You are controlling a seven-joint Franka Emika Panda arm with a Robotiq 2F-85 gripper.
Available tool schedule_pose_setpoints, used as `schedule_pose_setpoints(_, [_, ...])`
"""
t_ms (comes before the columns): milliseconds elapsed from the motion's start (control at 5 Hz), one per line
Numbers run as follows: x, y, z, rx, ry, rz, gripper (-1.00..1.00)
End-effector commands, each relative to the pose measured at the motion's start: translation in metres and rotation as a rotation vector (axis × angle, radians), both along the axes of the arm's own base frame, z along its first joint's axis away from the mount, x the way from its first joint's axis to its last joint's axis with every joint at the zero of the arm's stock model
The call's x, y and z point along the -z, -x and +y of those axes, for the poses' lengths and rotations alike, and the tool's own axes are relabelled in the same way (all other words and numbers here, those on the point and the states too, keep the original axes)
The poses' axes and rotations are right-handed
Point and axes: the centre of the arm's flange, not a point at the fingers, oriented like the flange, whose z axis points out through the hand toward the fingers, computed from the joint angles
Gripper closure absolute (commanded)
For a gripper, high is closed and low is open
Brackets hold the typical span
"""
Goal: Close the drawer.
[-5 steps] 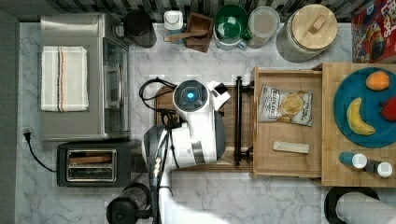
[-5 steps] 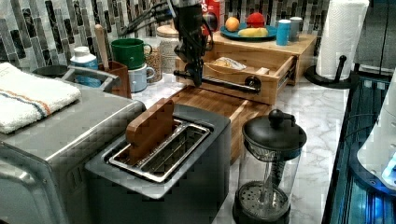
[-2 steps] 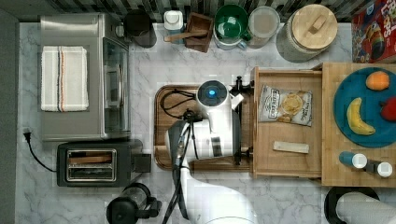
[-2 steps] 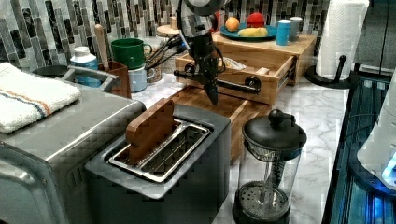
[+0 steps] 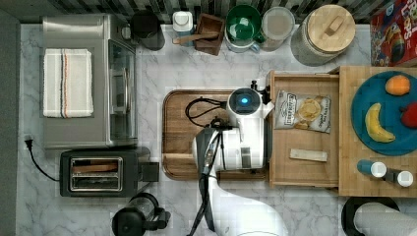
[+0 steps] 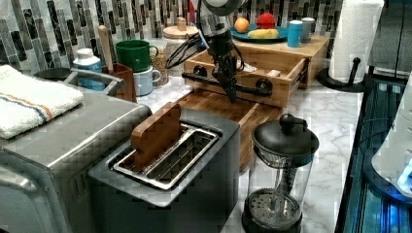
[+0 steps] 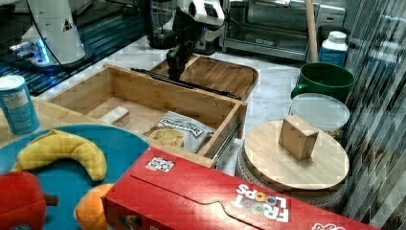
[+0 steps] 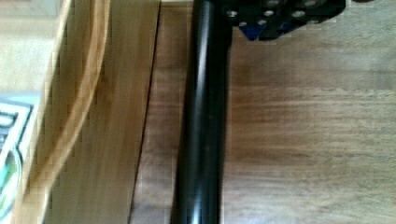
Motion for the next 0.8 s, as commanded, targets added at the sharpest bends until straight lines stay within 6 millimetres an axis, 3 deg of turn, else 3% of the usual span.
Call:
schedule_pose_setpoints(200, [-0.060, -0.031, -0.068, -0.034, 0.014, -0.252, 1.00])
schedule_pose_setpoints(400, [-0.063, -0.032, -0.100, -0.031, 0.045, -0.231, 1.00])
schedule_pose_setpoints(800, [-0.061, -0.006, -0.184, 0.001, 0.054, -0.238, 1.00])
